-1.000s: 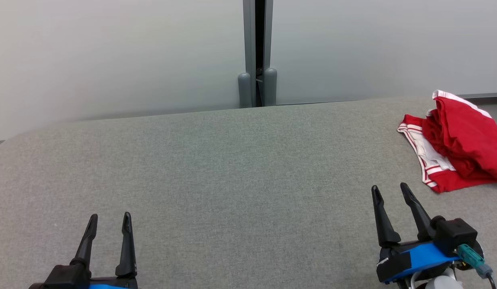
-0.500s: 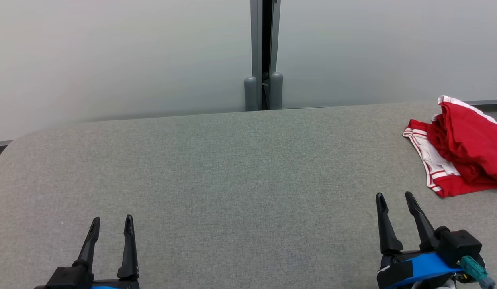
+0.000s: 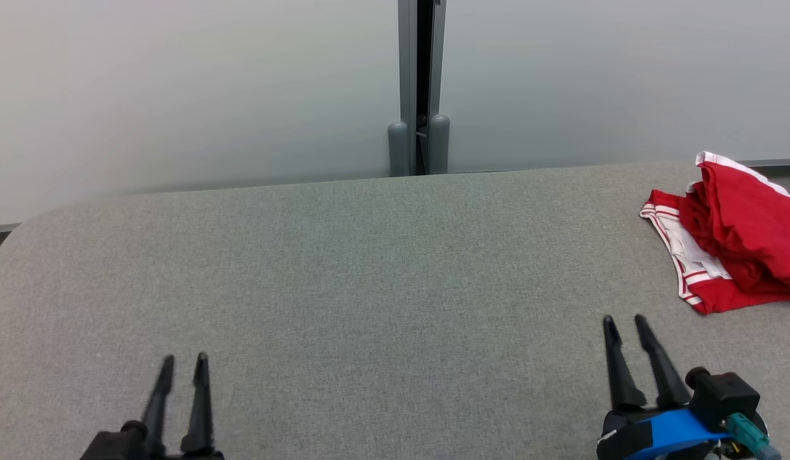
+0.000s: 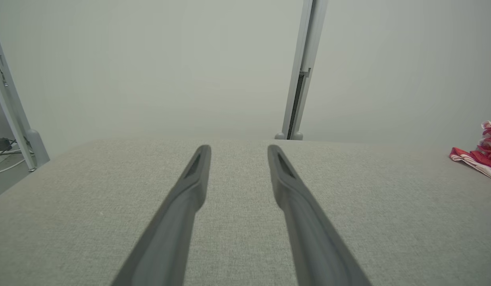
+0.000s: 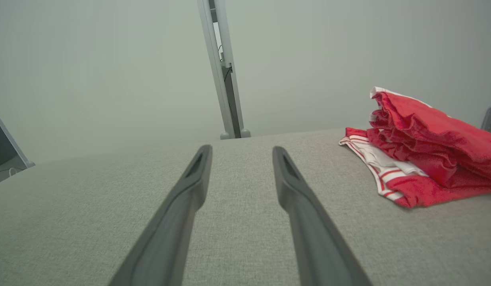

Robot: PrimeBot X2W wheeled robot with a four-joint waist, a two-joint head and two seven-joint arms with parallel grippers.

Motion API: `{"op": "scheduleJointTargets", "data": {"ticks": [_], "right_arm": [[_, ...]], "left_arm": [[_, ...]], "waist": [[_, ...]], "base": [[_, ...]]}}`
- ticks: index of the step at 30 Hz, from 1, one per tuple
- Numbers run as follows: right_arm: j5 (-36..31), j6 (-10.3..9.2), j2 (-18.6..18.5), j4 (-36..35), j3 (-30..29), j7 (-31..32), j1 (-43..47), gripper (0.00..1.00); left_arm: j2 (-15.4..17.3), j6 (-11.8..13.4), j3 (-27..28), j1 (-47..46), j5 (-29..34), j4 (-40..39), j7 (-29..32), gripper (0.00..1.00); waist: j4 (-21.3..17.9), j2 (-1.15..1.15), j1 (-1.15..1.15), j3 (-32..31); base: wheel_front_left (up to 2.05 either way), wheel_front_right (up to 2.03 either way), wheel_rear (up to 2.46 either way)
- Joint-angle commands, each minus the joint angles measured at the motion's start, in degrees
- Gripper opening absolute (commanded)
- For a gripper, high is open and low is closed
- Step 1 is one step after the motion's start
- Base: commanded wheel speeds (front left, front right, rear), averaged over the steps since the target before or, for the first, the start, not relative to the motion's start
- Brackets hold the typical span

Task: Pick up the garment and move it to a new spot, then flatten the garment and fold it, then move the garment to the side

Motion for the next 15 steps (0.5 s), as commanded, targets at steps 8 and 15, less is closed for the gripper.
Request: {"op": "scheduleJointTargets", "data": {"ticks": [8, 15], "right_arm": [[5.1, 0.00, 0.1, 1.9, -0.7, 1.6, 0.1, 0.00], [12.8, 0.00, 0.1, 1.4, -1.3, 3.5, -0.1, 0.00]], "left_arm": [[-0.3, -0.3, 0.6, 0.1, -5.0, 2.4, 1.9, 0.00], [-0.3, -0.8, 1.1, -0.5, -12.8, 2.4, 3.7, 0.00]], "waist": [[0.1, 0.00, 0.00, 0.0], [0.2, 0.00, 0.00, 0.1]], "base": [[0.00, 0.00, 0.00], [0.00, 0.00, 0.00]]}}
